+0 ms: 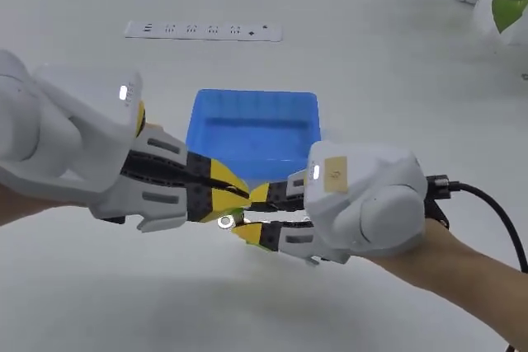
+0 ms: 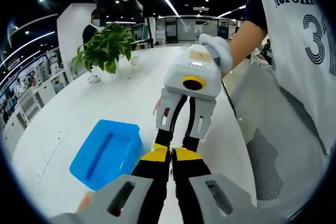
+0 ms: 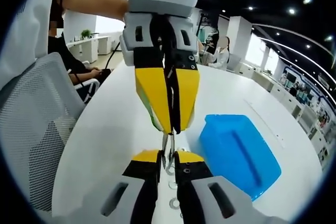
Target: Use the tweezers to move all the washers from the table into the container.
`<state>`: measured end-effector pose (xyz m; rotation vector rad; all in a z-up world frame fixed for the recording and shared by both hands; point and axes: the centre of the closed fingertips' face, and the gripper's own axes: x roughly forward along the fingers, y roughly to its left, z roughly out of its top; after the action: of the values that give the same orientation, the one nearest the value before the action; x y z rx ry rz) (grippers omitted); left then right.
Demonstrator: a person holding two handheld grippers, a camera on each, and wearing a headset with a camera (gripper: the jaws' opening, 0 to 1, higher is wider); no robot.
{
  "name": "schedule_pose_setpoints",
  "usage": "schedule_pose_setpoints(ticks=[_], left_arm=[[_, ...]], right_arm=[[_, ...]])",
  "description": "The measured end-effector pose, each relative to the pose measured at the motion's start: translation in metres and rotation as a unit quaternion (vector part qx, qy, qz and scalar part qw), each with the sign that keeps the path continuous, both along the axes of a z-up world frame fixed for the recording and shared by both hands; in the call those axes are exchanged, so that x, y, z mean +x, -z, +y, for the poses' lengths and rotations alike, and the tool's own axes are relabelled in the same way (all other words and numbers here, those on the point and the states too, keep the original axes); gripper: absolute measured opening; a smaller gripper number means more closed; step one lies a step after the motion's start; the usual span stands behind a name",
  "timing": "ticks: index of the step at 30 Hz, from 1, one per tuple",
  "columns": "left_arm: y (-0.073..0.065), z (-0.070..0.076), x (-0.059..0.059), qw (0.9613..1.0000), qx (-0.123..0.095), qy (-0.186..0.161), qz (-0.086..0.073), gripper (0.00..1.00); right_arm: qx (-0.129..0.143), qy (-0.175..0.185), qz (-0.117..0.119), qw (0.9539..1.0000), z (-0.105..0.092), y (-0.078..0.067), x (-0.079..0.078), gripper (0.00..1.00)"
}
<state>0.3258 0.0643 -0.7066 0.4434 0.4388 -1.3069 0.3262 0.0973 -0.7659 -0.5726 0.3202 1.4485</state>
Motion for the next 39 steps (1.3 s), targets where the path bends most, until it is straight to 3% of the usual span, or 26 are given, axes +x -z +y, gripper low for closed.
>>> schedule_pose_setpoints(ticks=[7, 21, 34, 39], left_arm=[[0.003, 0.001, 0.000, 1.0000, 0.006, 0.005, -0.004, 0.06], [0.013, 0.002, 0.004, 0.9997, 0.023, 0.010, -0.003, 0.06], [0.012, 0.001, 0.008, 0.9999, 0.013, 0.005, 0.007, 0.06], [0.013, 0.001, 0.008, 0.9999, 0.011, 0.004, 0.012, 0.06]], right_arm=[[-0.008, 0.000, -0.008, 0.9999, -0.001, 0.002, 0.002, 0.12], [-0.013, 0.004, 0.012, 0.9998, 0.002, 0.013, 0.005, 0.12], [-0.016, 0.010, 0.026, 0.9995, 0.002, 0.016, 0.004, 0.16], [-0.007, 0.014, 0.026, 0.9995, 0.003, 0.012, 0.008, 0.12]])
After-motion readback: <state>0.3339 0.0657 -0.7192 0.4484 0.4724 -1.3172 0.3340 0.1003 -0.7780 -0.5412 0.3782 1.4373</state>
